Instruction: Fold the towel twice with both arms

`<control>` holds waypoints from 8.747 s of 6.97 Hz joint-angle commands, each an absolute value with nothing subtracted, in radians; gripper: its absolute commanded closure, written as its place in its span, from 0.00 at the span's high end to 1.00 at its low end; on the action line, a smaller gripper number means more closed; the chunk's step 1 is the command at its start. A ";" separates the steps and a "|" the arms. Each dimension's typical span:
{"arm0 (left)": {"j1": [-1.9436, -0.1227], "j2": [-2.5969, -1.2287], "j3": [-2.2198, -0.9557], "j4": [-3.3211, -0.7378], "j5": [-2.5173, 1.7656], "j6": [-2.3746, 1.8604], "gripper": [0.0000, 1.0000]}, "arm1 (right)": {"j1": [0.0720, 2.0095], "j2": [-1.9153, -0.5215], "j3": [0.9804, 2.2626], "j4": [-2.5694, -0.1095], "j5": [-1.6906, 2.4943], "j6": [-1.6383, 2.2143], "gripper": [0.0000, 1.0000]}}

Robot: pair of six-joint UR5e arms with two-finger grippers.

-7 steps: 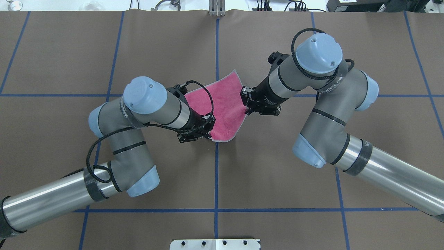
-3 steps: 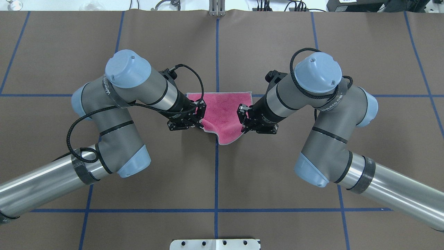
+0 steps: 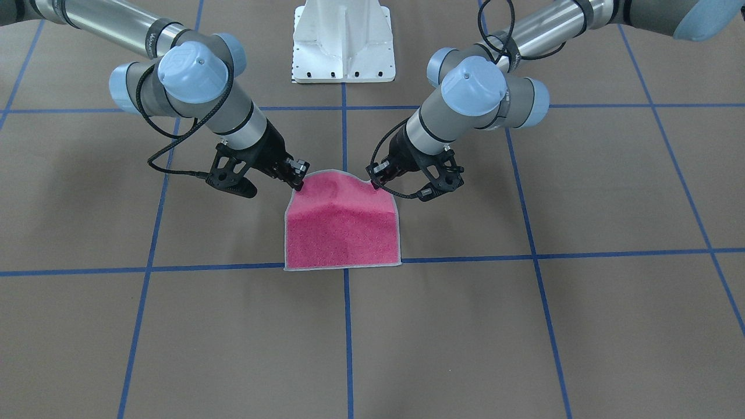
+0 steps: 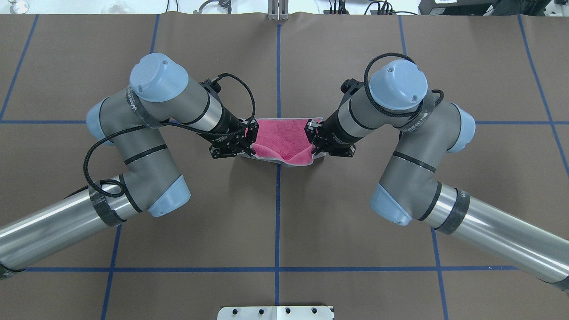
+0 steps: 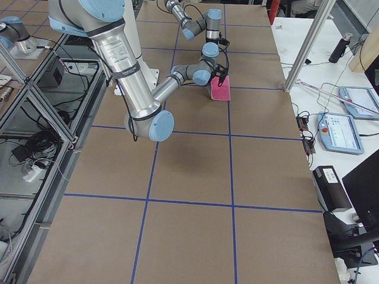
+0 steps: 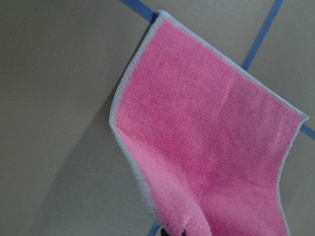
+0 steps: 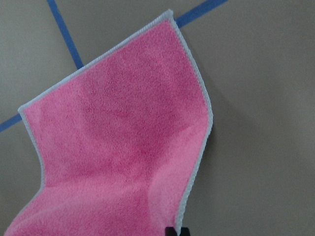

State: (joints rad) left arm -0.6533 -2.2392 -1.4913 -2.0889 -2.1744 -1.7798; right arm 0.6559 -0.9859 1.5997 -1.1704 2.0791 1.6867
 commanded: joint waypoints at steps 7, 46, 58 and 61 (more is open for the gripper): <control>-0.693 -2.304 -1.327 -2.120 -2.080 -1.723 0.00 | 0.704 -0.907 1.373 -1.069 1.993 1.684 0.00; -0.930 -2.316 -1.292 -2.118 -2.278 -1.649 1.00 | 0.462 -0.733 1.439 -1.028 2.137 1.713 1.00; -0.394 -1.987 -1.799 -1.930 -1.827 -1.855 1.00 | 0.796 -1.025 1.557 -1.040 2.143 1.454 1.00; -0.376 -1.985 -1.792 -1.928 -1.825 -1.844 0.99 | 0.796 -1.022 1.559 -1.039 2.145 1.462 1.00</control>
State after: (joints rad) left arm -0.3836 -1.9851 -1.7955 -1.9287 -1.8265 -1.8456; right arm 0.7958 -1.0224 1.5580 -1.0397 2.1443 1.4601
